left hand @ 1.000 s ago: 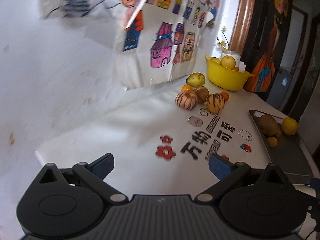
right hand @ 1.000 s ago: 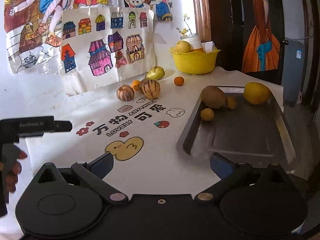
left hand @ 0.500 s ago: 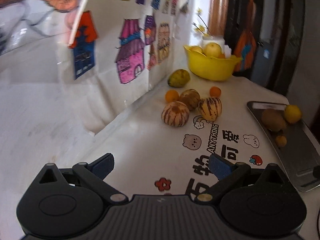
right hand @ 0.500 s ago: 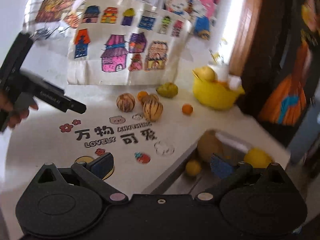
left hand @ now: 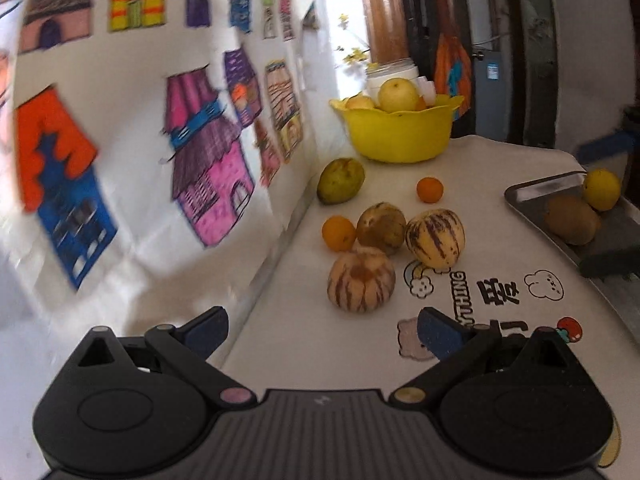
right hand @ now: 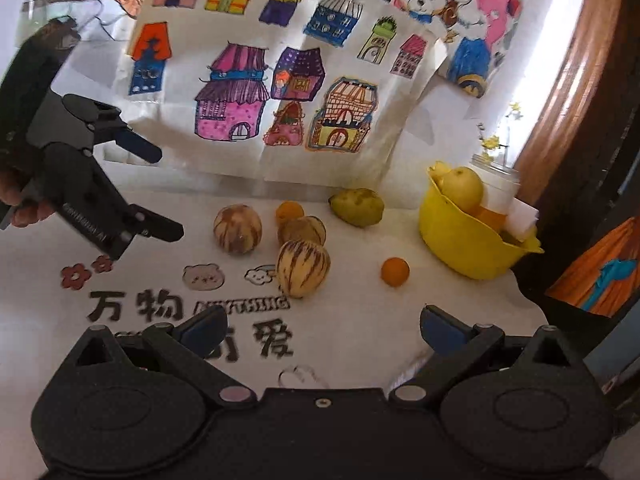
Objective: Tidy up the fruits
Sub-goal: 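Move both grippers toward the striped pepino melons on the table, then grasp a striped pepino melon with the left gripper while the right gripper grasps another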
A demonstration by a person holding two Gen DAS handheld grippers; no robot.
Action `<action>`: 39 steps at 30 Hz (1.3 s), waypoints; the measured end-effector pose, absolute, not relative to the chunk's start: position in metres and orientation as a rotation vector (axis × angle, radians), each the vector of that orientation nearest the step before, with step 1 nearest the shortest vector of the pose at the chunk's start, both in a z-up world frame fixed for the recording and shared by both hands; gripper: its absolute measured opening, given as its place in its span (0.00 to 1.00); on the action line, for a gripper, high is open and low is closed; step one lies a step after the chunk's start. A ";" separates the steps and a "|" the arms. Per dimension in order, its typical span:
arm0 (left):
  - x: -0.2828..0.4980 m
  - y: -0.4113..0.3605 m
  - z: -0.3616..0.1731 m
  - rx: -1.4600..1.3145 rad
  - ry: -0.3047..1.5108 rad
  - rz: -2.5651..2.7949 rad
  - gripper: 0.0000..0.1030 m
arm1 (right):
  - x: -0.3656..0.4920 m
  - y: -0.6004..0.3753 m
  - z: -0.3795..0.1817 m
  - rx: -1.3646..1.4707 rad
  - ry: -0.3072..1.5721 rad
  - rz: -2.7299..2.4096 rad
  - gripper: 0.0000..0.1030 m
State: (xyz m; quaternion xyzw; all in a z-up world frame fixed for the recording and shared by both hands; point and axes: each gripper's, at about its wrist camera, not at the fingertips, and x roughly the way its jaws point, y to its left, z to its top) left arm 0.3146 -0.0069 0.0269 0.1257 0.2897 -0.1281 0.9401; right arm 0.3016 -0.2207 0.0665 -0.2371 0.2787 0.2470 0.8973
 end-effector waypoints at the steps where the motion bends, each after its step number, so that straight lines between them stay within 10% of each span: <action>1: 0.317 -0.008 0.026 0.271 0.580 -0.274 0.99 | 0.309 -0.218 0.066 -0.503 0.595 0.522 0.99; 23: 0.366 -0.014 0.012 0.268 0.620 -0.433 0.99 | 0.365 -0.177 0.018 -0.870 0.534 0.746 0.99; 39: 0.384 -0.015 0.008 0.305 0.650 -0.495 0.79 | 0.393 -0.166 0.007 -0.869 0.550 0.803 0.81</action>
